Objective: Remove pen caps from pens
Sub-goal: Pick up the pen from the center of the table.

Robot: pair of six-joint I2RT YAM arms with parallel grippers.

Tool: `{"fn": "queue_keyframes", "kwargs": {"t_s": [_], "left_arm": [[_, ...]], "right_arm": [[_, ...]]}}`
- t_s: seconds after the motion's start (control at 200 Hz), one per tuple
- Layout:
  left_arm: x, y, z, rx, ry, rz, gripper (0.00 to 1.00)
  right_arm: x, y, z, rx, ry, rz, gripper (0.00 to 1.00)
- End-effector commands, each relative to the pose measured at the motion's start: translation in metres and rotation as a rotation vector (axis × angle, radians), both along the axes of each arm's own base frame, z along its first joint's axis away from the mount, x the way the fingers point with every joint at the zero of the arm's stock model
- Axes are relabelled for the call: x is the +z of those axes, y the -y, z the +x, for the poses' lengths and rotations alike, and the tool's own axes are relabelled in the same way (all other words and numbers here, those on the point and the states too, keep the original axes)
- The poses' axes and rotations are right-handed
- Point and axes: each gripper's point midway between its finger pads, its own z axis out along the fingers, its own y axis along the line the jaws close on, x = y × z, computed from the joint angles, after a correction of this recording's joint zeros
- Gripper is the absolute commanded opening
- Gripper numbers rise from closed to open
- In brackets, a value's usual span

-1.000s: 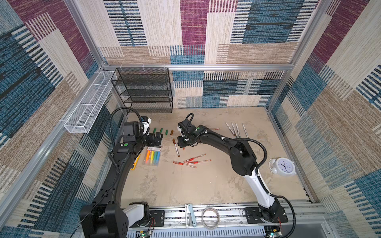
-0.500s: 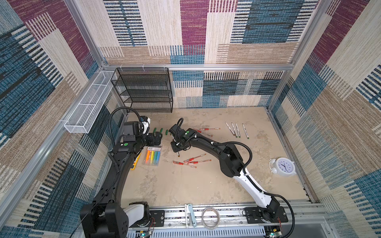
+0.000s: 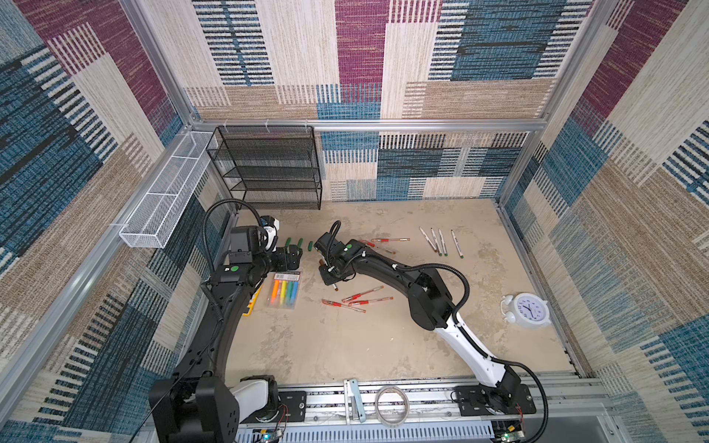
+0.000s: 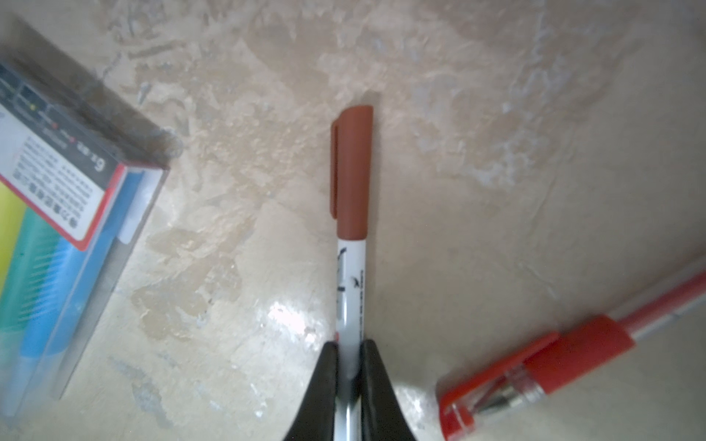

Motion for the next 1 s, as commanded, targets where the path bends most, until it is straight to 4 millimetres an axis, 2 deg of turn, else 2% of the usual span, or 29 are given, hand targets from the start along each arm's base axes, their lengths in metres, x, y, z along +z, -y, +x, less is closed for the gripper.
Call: {"fn": "queue_keyframes", "kwargs": {"t_s": [0.0, 0.085, 0.3, 0.391, 0.481, 0.621, 0.726, 0.937, 0.957, 0.972, 0.997], "left_arm": [[0.005, 0.002, 0.003, -0.006, 0.023, -0.016, 0.95], [0.006, 0.004, 0.004, -0.01, 0.022, -0.029, 0.95], [0.012, 0.018, 0.002, -0.046, 0.021, -0.125, 0.94], [0.018, 0.028, 0.001, -0.07, 0.01, -0.199, 0.93], [0.018, 0.039, 0.0, -0.102, 0.005, -0.277, 0.92], [0.022, 0.051, 0.002, -0.119, -0.022, -0.394, 0.89], [0.028, 0.063, -0.001, -0.178, -0.019, -0.471, 0.82], [0.035, 0.064, -0.003, -0.189, -0.015, -0.507, 0.7], [0.034, 0.064, -0.003, -0.188, -0.013, -0.504, 0.68], [0.034, 0.063, -0.003, -0.185, -0.01, -0.502, 0.66], [0.032, 0.062, -0.002, -0.18, -0.011, -0.5, 0.64]], "right_arm": [[0.011, 0.004, -0.004, 0.002, -0.007, -0.009, 0.11], [0.024, 0.001, -0.002, 0.004, 0.002, 0.024, 0.1], [0.08, -0.006, 0.002, 0.019, 0.074, 0.19, 0.09], [0.097, -0.004, 0.0, 0.017, 0.067, 0.264, 0.08], [0.119, -0.007, -0.008, 0.052, 0.093, 0.356, 0.07], [0.139, -0.011, -0.024, 0.114, 0.093, 0.482, 0.07], [0.161, -0.018, -0.042, 0.204, 0.089, 0.603, 0.07], [0.187, -0.023, -0.063, 0.285, 0.09, 0.75, 0.07], [0.195, -0.023, -0.064, 0.295, 0.1, 0.771, 0.07], [0.189, -0.022, -0.067, 0.296, 0.089, 0.769, 0.07], [0.191, -0.022, -0.068, 0.299, 0.091, 0.78, 0.07]]}}
